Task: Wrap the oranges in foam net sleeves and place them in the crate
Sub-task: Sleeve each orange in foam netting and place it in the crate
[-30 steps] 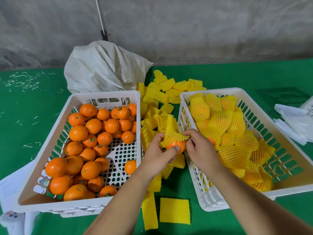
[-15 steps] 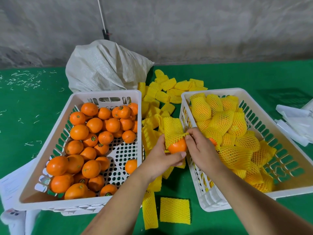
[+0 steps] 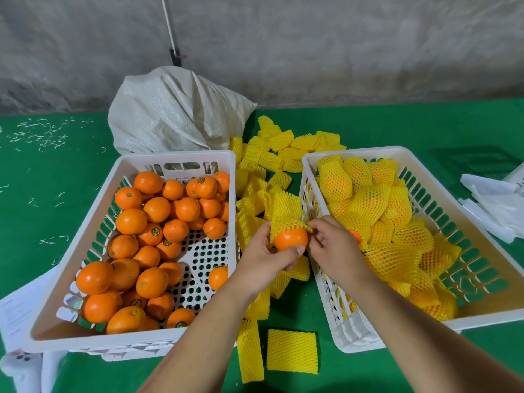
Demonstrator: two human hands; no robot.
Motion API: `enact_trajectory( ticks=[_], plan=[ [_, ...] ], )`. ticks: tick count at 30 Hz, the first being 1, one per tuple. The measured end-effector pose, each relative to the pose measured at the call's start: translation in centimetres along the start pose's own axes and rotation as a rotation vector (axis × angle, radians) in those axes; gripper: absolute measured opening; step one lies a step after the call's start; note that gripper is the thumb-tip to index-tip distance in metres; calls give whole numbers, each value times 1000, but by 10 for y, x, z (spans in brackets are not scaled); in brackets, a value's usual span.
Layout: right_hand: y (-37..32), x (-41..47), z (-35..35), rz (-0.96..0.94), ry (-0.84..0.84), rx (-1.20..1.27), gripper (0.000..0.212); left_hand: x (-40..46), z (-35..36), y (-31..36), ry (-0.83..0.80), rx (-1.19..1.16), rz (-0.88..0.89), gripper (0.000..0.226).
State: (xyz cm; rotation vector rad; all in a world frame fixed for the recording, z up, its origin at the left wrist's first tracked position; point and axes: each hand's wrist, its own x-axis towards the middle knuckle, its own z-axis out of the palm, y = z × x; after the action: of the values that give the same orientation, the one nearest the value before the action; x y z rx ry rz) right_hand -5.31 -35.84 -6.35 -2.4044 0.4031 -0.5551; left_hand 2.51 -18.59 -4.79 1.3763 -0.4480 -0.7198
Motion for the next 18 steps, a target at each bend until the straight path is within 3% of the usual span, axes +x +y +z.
enact_trajectory(
  ticks=[9, 15, 18],
  plan=[
    [-14, -9, -10, -147, -98, -40, 11, 15, 0, -14, 248, 125, -21, 48],
    [-17, -10, -11, -125, -111, -25, 19, 11, 1, -6, 103, 158, -217, 61],
    [-14, -10, -11, -125, -96, 1, 13, 12, 0, -5, 127, 81, -142, 37]
  ],
)
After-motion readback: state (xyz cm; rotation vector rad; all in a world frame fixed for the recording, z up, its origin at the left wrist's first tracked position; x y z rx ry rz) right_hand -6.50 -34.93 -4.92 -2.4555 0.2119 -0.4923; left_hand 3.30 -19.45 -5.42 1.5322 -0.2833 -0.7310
